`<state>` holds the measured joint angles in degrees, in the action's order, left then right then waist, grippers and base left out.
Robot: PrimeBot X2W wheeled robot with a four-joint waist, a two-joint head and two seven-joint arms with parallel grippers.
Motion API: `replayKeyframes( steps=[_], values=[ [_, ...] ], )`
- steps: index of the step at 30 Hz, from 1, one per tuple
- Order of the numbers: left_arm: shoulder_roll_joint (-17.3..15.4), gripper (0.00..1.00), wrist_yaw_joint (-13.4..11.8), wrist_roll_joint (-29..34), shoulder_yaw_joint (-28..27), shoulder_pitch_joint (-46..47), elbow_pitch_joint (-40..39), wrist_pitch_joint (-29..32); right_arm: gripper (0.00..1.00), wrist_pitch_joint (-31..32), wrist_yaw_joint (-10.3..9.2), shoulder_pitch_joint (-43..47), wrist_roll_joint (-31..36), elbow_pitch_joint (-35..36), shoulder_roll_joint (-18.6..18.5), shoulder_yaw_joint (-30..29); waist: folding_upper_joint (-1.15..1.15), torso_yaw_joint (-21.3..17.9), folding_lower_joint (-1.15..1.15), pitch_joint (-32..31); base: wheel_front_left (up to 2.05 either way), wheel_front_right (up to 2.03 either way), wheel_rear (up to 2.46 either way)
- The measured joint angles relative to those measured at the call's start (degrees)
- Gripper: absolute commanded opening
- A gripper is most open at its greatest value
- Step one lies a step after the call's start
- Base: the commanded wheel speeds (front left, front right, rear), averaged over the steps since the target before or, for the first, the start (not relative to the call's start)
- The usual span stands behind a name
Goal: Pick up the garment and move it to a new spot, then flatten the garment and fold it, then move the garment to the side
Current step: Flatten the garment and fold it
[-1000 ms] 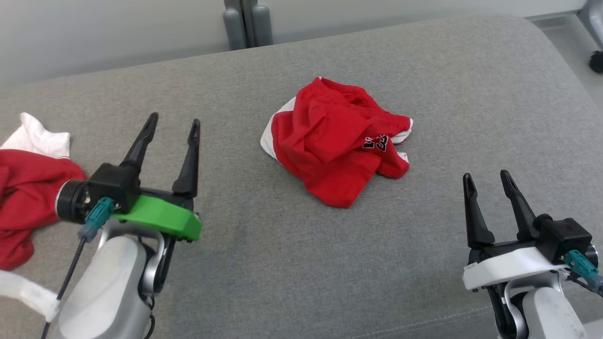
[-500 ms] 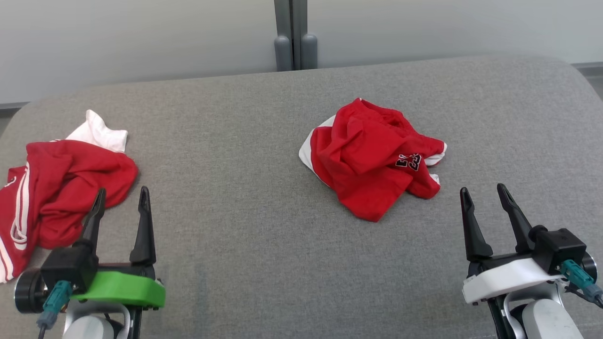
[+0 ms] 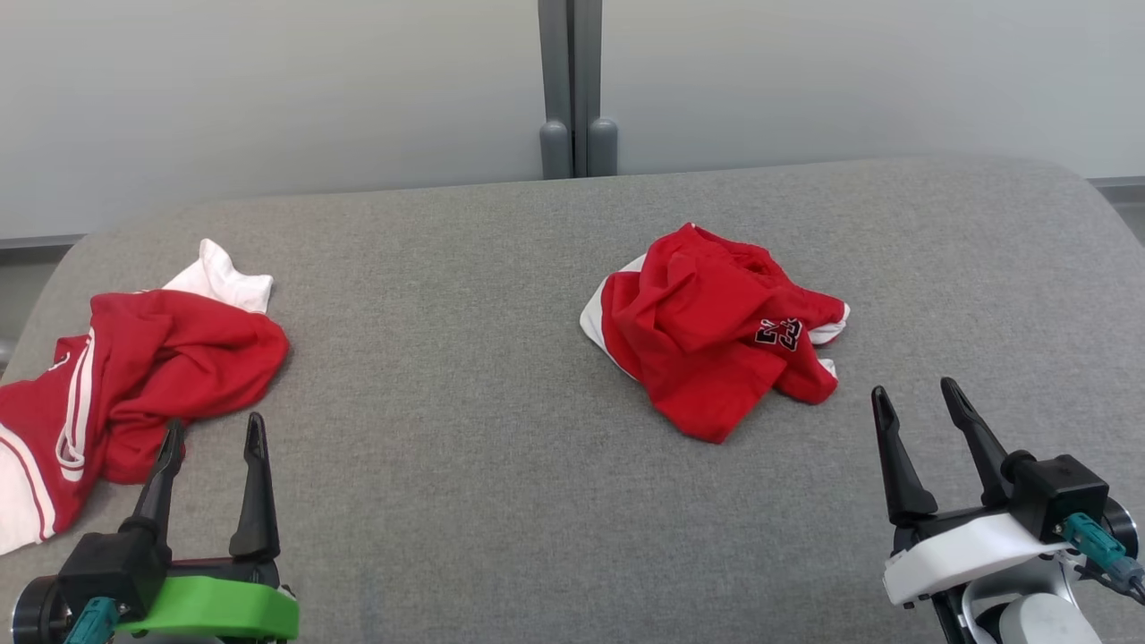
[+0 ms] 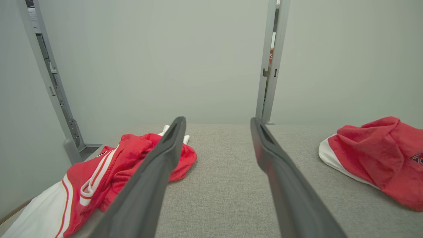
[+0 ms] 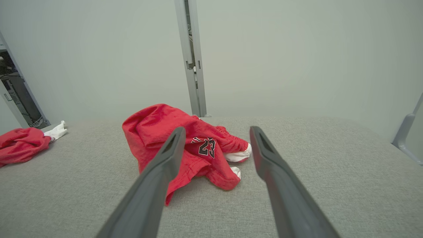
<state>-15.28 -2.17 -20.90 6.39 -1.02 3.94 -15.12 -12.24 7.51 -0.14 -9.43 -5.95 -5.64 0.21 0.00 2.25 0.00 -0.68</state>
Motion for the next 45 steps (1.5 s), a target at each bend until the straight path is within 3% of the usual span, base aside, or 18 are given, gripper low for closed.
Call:
replayKeyframes(
  steps=[6, 14, 45],
  values=[
    [0.88, 1.00, 2.72, 0.90, -1.14, -0.80, 0.34, 0.00, 1.00, 0.55, 0.01, 1.22, -0.33, 0.62, -1.08, 0.36, 0.00, -0.18, 0.00, -0.58, 0.00, 0.00, 0.00],
    [1.59, 1.00, 4.19, 3.12, -3.04, -1.29, 1.26, 0.00, 1.00, 0.82, 0.01, 2.21, -0.65, 1.21, -1.33, -0.14, 0.00, -0.27, 0.00, -0.87, 0.00, 0.00, 0.00],
    [4.68, 1.00, 6.86, 6.86, -5.99, -1.29, 2.40, 0.00, 1.00, 1.30, 0.01, 3.11, -0.53, 1.67, -0.79, -1.40, 0.00, -0.47, 0.00, -0.70, 0.00, 0.00, 0.00]
  ],
)
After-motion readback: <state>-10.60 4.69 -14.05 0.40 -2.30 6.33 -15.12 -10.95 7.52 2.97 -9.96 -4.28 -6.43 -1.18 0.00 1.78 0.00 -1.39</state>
